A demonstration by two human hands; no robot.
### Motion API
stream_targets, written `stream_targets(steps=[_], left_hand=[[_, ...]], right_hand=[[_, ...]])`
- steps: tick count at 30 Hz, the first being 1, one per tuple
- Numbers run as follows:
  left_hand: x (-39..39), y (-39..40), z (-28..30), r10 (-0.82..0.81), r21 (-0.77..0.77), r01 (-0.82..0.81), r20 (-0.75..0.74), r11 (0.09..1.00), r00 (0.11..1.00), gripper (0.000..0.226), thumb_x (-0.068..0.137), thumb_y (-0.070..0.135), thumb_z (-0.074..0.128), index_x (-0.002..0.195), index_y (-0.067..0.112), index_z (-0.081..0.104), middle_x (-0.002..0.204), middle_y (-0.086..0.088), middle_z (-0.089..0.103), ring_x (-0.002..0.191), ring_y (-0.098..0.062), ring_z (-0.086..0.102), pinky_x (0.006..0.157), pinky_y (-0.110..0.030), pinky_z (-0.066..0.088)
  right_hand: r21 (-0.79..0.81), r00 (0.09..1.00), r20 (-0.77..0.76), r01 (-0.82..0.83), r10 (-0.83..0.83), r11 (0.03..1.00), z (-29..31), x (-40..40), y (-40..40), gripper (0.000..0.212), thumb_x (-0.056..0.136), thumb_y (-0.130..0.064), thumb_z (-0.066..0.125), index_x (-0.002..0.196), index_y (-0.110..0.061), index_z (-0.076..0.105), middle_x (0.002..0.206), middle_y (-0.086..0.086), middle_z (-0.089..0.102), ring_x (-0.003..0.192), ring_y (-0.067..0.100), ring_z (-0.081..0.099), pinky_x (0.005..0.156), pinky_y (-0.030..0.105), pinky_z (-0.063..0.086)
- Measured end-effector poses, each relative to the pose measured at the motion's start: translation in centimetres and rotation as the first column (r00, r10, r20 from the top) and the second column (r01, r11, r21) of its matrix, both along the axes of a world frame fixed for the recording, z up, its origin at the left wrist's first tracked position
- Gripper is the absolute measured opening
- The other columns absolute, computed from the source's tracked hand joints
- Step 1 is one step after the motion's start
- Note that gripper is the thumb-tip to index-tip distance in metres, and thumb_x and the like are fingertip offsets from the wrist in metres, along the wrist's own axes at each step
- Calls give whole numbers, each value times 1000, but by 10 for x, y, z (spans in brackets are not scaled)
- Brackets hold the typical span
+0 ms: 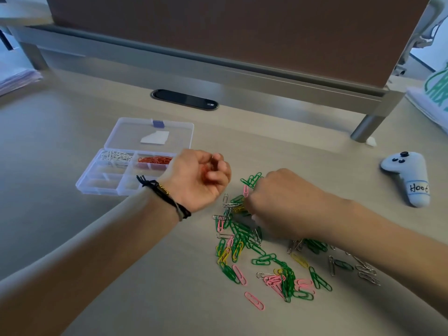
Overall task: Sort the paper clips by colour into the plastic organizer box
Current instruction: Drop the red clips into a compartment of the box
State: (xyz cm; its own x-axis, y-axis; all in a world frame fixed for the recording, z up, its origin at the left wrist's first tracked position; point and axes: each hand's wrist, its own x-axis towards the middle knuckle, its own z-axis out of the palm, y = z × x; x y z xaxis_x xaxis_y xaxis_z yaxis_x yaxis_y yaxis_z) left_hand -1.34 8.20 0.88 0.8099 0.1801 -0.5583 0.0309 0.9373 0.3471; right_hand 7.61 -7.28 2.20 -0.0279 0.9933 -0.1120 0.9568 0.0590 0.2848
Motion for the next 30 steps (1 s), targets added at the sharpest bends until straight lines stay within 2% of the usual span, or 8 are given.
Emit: stream_targets(steps=[3, 5, 9, 12, 18, 21, 27, 30], left_hand=[[0, -3, -3, -63, 54, 65, -25, 996, 998, 31, 96, 9, 28, 71, 10, 47, 61, 0, 40, 37, -7, 33, 29, -16, 18], [2, -2, -3, 39, 4, -39, -17, 999, 999, 32, 99, 11, 29, 75, 7, 50, 64, -3, 45, 42, -11, 42, 32, -16, 30], [6, 1, -1, 362, -211, -336, 101, 918, 926, 41, 105, 16, 26, 93, -3, 61, 83, -16, 65, 93, -29, 69, 81, -40, 60], [8, -2, 2, 391, -210, -358, 142, 910, 909, 46, 104, 21, 24, 97, 1, 65, 100, -20, 68, 101, -33, 66, 95, -45, 51], [4, 5, 3, 416, -187, -380, 223, 906, 882, 21, 83, 8, 37, 86, 3, 57, 74, -14, 58, 79, -25, 61, 97, -33, 46], [-2, 15, 9, 470, -223, -420, 278, 880, 838, 26, 89, 8, 31, 73, 6, 51, 59, -10, 53, 49, -23, 59, 61, -31, 53], [1, 23, 10, 595, -168, -570, 226, 804, 772, 41, 103, -1, 24, 86, 25, 51, 75, 10, 58, 71, 6, 58, 68, -10, 44], [-4, 43, 11, 510, -233, -459, 266, 858, 818, 40, 98, 12, 27, 83, 1, 64, 75, -18, 66, 82, -27, 62, 72, -33, 49]], right_hand=[[49, 997, -66, 40, -36, 998, -2, 6, -1, 28, 85, -38, 62, 68, -20, 50, 52, -4, 26, 54, 29, 41, 53, 29, 37], [104, 877, -457, 221, -151, 970, 2, 13, 1, 16, 84, -33, 55, 75, -19, 57, 58, -6, 47, 58, 18, 52, 57, 29, 40], [12, -192, -968, 602, 159, 798, 12, 12, 27, 16, 80, -15, 39, 63, -15, 38, 48, -7, 29, 42, 13, 18, 42, 22, 16], [-126, -529, -763, 686, 372, 717, 15, -1, 70, 29, 90, -14, 39, 62, -20, 34, 49, -4, 22, 46, 13, 10, 44, 27, 7], [-180, -609, -614, 728, 502, 662, 10, -24, 116, 25, 89, -10, 39, 66, -9, 48, 59, 11, 45, 51, 19, 36, 47, 29, 29], [-120, -587, -626, 724, 514, 680, 10, -35, 125, 34, 95, -16, 40, 68, -4, 56, 58, 16, 51, 53, 25, 46, 53, 32, 39], [241, -186, -886, 599, 426, 764, 13, -49, 143, 45, 100, -27, 32, 114, -6, 70, 95, 15, 77, 109, 19, 68, 90, 34, 49], [417, -38, -861, 518, 507, 747, 21, -46, 147, 40, 101, -17, 36, 130, -7, 62, 122, 8, 71, 117, 15, 64, 99, 28, 47]])
